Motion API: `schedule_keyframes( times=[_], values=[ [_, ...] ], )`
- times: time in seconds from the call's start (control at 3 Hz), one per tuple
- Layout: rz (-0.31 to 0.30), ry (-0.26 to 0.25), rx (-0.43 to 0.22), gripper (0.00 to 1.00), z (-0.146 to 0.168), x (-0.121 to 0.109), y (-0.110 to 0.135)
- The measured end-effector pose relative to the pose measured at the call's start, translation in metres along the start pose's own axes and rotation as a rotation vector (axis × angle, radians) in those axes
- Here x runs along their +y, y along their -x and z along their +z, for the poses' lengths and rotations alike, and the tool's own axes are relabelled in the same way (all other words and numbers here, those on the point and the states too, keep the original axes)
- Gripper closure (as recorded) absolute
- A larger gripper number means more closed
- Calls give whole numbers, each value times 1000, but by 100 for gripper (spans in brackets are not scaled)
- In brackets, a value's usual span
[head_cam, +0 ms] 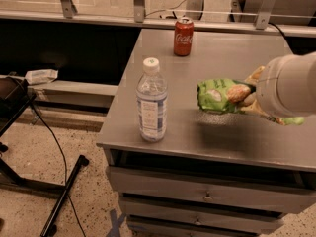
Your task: Move green rice chip bag near blue plastic bottle
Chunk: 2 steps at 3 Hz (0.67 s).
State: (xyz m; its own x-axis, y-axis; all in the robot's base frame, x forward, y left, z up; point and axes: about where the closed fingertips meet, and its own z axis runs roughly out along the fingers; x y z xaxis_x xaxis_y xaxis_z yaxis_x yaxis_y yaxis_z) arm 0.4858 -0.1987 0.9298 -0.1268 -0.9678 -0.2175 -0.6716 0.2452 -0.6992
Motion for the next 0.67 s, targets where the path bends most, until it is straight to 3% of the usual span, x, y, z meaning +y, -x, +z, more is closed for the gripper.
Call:
schedule_keyframes(
  times=[0.67],
  values=[
    [-91, -41, -72, 100, 8, 39, 16]
  ],
)
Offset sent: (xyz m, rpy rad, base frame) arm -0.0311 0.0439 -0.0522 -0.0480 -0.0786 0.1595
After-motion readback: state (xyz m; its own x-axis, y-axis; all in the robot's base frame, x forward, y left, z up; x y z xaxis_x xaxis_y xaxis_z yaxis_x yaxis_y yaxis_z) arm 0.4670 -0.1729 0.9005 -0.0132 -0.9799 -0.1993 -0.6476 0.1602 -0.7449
